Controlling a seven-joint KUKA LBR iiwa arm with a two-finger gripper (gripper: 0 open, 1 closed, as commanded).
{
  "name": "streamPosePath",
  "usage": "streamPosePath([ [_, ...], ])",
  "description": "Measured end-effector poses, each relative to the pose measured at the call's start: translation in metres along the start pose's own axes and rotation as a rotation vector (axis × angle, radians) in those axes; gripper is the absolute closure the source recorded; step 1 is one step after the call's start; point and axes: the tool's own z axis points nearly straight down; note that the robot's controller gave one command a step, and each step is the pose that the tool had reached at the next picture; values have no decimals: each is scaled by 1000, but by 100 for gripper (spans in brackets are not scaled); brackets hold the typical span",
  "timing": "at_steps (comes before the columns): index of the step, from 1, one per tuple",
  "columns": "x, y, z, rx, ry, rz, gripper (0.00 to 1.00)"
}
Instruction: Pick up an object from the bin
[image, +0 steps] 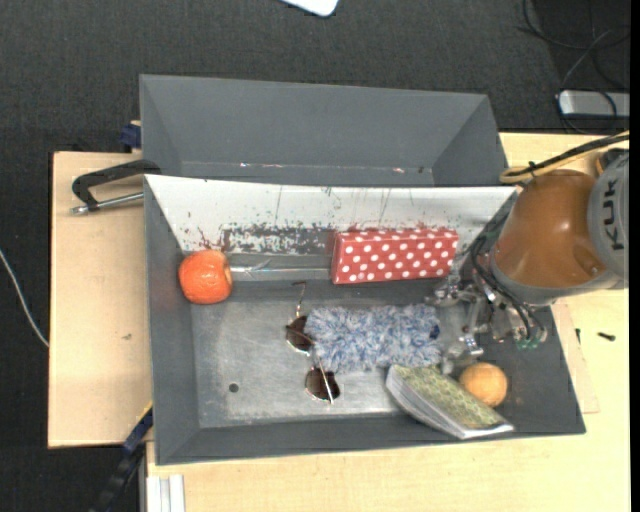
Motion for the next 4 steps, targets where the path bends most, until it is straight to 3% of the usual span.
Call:
streamPosePath([
  [1, -2, 1, -4, -1, 25, -7, 100],
  [2, -2, 1, -4, -1, 25, -7, 100],
  [3, 16, 3, -109, -3, 29, -53, 0],
  [4, 24, 4, -170, -3, 29, -80, 0],
])
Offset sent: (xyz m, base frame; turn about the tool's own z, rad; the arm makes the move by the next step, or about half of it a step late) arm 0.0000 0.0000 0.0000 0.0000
